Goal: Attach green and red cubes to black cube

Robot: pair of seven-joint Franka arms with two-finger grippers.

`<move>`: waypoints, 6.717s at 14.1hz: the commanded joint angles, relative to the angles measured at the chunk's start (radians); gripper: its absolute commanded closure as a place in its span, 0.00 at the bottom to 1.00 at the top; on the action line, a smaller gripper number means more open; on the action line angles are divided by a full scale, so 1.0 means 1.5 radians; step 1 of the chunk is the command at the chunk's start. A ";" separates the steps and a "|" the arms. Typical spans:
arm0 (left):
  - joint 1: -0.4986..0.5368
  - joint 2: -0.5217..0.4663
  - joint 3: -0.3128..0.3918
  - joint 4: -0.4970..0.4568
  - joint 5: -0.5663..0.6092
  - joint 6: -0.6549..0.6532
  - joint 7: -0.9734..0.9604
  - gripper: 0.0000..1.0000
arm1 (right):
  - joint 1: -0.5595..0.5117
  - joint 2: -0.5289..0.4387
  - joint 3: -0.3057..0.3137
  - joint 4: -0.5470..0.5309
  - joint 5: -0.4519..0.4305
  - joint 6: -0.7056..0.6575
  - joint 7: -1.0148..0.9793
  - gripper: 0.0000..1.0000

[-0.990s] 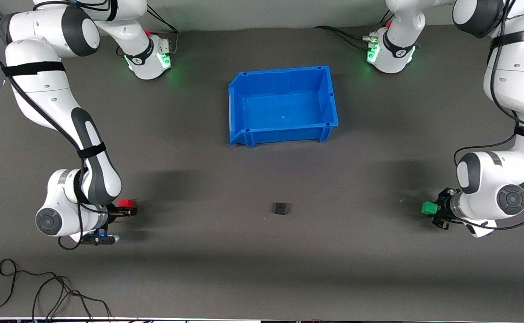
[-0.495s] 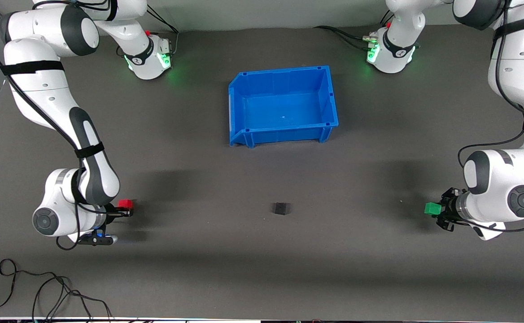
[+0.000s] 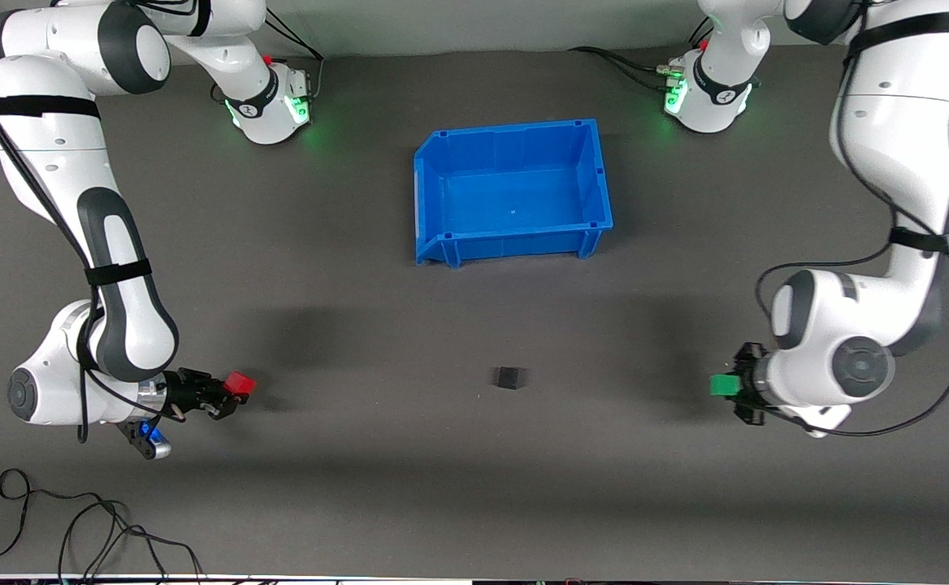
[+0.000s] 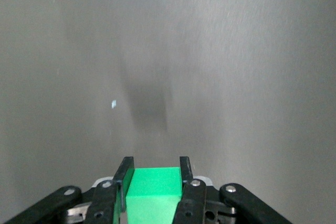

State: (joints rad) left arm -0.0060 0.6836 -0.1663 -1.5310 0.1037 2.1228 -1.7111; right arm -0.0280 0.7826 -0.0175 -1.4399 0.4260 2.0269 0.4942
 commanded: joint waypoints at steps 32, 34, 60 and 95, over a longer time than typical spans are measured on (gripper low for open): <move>-0.315 0.190 0.045 0.183 -0.093 0.143 -0.309 1.00 | 0.448 0.141 -0.007 0.081 0.098 0.400 0.826 1.00; -0.315 0.190 0.045 0.183 -0.094 0.143 -0.309 1.00 | 0.450 0.141 -0.008 0.080 0.098 0.405 0.826 1.00; -0.317 0.185 0.043 0.187 -0.088 0.142 -0.304 1.00 | 0.470 0.183 -0.037 0.146 0.061 0.434 0.891 1.00; -0.020 -0.371 0.053 -0.054 -0.044 -0.275 1.051 0.00 | 0.211 -0.306 -0.101 0.190 -0.236 -0.562 -0.034 0.00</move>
State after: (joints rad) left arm -0.0363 0.2050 -0.0857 -1.5445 0.0378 1.7155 -0.1886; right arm 0.2774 0.3746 -0.1451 -1.1136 0.1639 1.2376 0.6401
